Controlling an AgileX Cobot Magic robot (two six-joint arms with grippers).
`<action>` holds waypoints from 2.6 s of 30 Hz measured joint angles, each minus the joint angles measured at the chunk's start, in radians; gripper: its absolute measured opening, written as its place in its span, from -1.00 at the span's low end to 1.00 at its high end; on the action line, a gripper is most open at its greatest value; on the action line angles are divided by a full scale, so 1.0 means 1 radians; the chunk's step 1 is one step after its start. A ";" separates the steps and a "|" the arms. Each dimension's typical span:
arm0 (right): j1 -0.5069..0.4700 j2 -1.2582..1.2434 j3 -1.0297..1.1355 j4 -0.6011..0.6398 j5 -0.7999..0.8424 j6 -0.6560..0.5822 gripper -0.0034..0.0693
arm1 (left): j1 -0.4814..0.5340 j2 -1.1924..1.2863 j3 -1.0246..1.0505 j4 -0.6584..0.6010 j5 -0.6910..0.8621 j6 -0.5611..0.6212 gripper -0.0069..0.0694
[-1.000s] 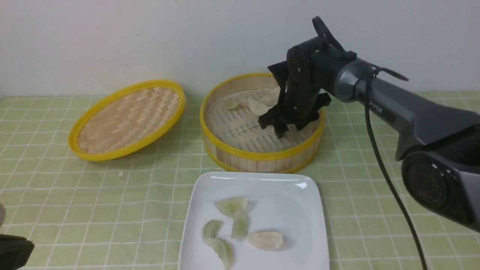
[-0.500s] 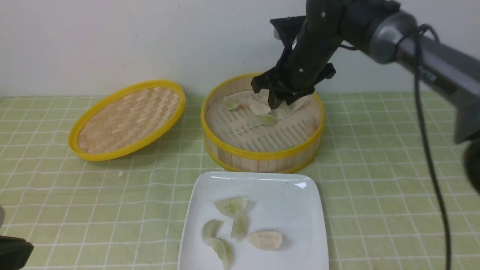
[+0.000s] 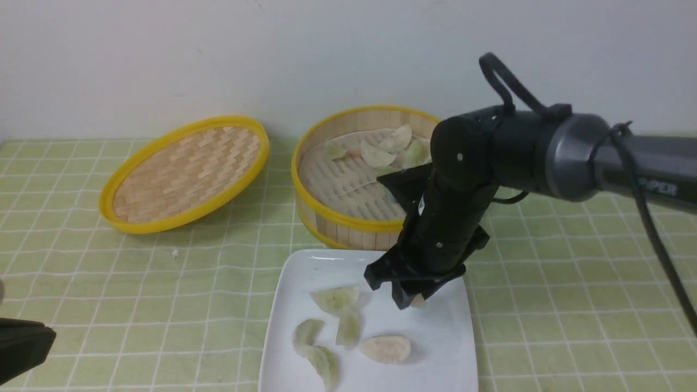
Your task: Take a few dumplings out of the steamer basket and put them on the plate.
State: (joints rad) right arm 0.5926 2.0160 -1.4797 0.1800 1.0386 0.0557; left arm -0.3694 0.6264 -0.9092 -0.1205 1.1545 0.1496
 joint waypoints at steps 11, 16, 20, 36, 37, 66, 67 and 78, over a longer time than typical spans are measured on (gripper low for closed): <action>0.000 -0.180 -0.007 -0.084 0.112 0.030 0.43 | 0.000 0.000 0.000 0.000 -0.036 0.001 -0.83; 0.000 -0.460 -0.007 -0.192 0.188 0.154 -0.32 | 0.000 0.000 0.000 0.000 -0.108 0.005 -0.84; 0.000 -0.727 0.028 -0.262 0.163 0.257 -0.82 | 0.000 0.000 0.000 0.000 -0.178 0.011 -0.83; 0.000 -1.920 0.946 -0.550 -0.504 0.488 -0.94 | 0.000 0.000 0.000 -0.180 -0.243 0.028 -0.83; 0.000 -1.943 0.953 -0.564 -0.505 0.507 -0.94 | 0.000 0.000 0.000 -0.183 -0.245 0.030 -0.83; 0.000 -2.033 1.019 -0.789 -0.531 0.788 -0.94 | 0.001 -0.264 0.311 -0.449 -0.525 0.077 -0.83; 0.000 -2.033 1.019 -0.789 -0.531 0.788 -0.94 | 0.001 -0.264 0.312 -0.442 -0.535 0.103 -0.83; 0.000 -2.033 1.019 -0.789 -0.531 0.788 -0.94 | 0.121 -0.408 0.488 -0.221 -0.688 0.217 -0.83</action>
State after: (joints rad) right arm 0.5926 -0.0175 -0.4608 -0.6095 0.5074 0.8442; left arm -0.2484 0.2183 -0.4208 -0.3417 0.4667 0.3670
